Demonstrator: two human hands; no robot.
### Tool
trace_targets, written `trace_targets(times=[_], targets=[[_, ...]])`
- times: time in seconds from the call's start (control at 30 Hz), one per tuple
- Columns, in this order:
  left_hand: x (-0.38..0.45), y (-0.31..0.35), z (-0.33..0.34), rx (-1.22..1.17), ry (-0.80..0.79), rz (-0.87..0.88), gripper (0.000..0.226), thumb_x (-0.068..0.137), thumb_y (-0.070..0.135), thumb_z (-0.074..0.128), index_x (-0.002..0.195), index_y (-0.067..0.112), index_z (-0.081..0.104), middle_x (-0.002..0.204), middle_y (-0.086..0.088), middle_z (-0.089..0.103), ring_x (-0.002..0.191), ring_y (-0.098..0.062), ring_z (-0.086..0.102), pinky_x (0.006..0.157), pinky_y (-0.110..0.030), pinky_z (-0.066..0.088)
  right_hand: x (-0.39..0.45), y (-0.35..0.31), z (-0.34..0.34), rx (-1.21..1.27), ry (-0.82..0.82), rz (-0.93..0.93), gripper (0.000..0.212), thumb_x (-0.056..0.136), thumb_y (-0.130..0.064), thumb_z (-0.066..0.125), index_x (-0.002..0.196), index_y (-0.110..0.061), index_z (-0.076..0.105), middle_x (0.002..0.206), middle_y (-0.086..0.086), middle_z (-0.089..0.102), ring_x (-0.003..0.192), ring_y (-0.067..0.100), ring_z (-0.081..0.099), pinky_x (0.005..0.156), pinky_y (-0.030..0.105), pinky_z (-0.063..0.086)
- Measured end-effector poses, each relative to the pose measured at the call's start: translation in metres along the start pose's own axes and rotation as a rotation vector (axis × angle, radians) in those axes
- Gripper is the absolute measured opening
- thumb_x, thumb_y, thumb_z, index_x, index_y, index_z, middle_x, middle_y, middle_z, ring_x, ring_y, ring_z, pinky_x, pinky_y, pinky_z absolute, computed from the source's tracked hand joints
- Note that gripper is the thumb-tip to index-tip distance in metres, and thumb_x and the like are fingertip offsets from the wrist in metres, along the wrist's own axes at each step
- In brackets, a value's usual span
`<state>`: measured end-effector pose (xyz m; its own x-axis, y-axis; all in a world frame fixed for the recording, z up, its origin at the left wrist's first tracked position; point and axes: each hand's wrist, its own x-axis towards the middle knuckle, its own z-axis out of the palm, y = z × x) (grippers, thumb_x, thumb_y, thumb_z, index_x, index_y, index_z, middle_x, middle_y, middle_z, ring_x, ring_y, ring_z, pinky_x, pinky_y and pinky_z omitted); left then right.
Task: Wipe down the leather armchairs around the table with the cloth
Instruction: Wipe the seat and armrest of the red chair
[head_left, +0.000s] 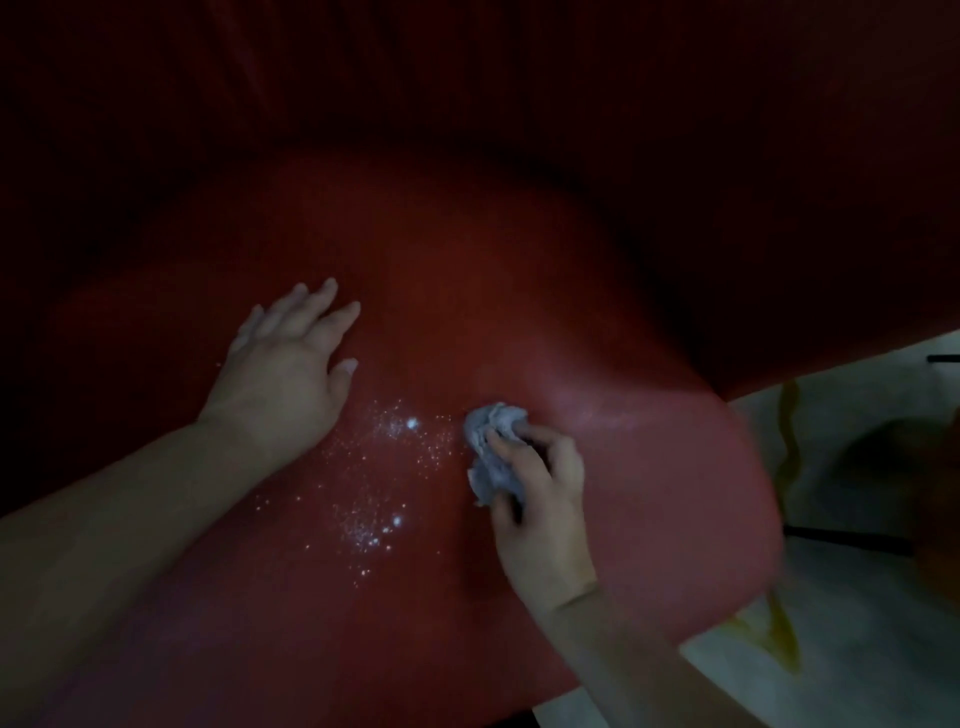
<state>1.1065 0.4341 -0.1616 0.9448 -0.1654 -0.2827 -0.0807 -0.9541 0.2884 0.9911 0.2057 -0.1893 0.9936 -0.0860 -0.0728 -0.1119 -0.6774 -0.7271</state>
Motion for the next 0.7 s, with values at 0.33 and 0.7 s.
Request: trace_targets(times=[0.33, 0.7], targets=[[-0.031, -0.074, -0.011, -0.003, 0.076, -0.283, 0.057, 0.094, 0.026, 0.051, 0.148, 0.017, 0.034, 0.158, -0.007, 0.021, 0.145, -0.029, 0.015, 0.118, -0.048, 0.013, 0.032, -0.008, 0.019, -0.129, 0.216, 0.148, 0.065, 0.077, 0.006, 0.058, 0.14, 0.001, 0.041, 0.122, 0.029, 0.04, 0.112, 0.039, 0.041, 0.105, 0.036, 0.032], [-0.047, -0.1, -0.017, -0.064, 0.118, -0.391, 0.056, 0.096, 0.025, 0.047, 0.149, 0.023, 0.03, 0.16, -0.005, 0.015, 0.146, -0.03, 0.011, 0.118, -0.048, 0.01, 0.051, -0.038, 0.042, -0.242, 0.126, 0.067, 0.06, 0.083, -0.005, 0.053, 0.142, -0.008, 0.039, 0.129, 0.023, 0.043, 0.109, 0.039, 0.044, 0.097, 0.043, 0.035]])
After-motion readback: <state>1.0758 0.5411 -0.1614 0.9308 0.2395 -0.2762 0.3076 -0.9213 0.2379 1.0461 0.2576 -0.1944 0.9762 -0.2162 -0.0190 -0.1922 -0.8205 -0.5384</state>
